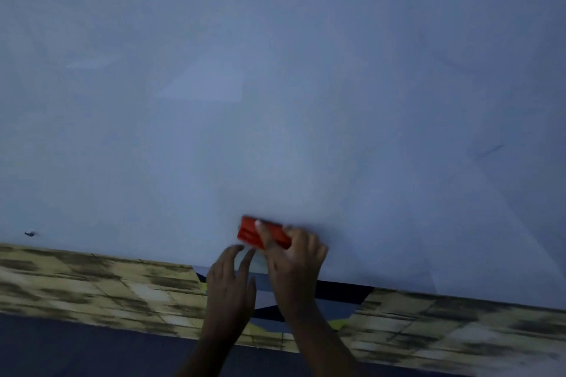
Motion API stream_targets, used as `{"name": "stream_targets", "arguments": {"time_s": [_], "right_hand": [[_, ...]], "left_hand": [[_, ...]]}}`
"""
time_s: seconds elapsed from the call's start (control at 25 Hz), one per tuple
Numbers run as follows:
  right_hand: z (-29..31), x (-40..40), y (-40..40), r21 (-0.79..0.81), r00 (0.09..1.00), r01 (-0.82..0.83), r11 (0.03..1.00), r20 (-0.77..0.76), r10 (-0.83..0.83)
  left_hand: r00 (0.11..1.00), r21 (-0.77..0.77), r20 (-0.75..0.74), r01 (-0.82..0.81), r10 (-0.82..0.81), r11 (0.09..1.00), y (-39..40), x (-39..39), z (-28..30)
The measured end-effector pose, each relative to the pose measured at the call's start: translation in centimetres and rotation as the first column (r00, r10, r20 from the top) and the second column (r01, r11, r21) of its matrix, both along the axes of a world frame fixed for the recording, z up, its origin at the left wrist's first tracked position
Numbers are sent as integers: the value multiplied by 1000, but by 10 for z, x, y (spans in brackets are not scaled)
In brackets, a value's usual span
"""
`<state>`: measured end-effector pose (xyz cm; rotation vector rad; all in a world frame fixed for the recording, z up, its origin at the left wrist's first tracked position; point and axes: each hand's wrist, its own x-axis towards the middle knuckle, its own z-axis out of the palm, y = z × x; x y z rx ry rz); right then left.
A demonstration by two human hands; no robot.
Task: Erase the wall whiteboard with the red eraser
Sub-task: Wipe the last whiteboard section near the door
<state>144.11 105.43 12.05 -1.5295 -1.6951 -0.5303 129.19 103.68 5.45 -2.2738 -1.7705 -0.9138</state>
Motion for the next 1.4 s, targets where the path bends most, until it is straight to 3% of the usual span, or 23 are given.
{"name": "stream_targets", "arguments": {"time_s": [0.08, 0.2, 0.44, 0.6, 0.76, 0.84, 0.96, 1.2, 1.28, 1.4], "right_hand": [[-30, -2, -6, -104, 998, -34, 994, 49, 40], [-24, 12, -7, -127, 996, -87, 988, 16, 90], [58, 69, -7, 144, 929, 73, 987, -371, -14], [58, 91, -23, 171, 699, 197, 965, -715, -16], [27, 97, -30, 64, 447, 269, 961, -892, -66], [13, 98, -35, -42, 391, 268, 962, -908, -149], [-15, 90, -45, -210, 397, 217, 953, -873, -283], [-68, 128, -43, -296, 69, 56, 953, -952, -300], [-72, 156, -46, -311, 43, 39, 950, -949, -313], [-87, 199, -55, -363, 78, 64, 930, -927, -367]], "left_hand": [[999, 74, -41, 3, 0, 997, 4, -19, -1], [997, 108, -69, 53, -45, 993, 10, -36, 1], [985, 345, -26, 169, -171, 923, 39, -4, 49], [975, 460, -61, 217, -213, 861, 56, 6, 70], [960, 431, -137, 279, -243, 858, 58, 20, 56], [955, 390, -156, 294, -252, 872, 55, 27, 48], [951, 353, -172, 302, -256, 885, 48, 39, 44], [955, 319, -153, 290, -253, 903, 38, 72, 37], [964, 277, -124, 262, -236, 924, 29, 88, 27], [964, 218, -130, 258, -234, 941, 15, 114, 14]]}}
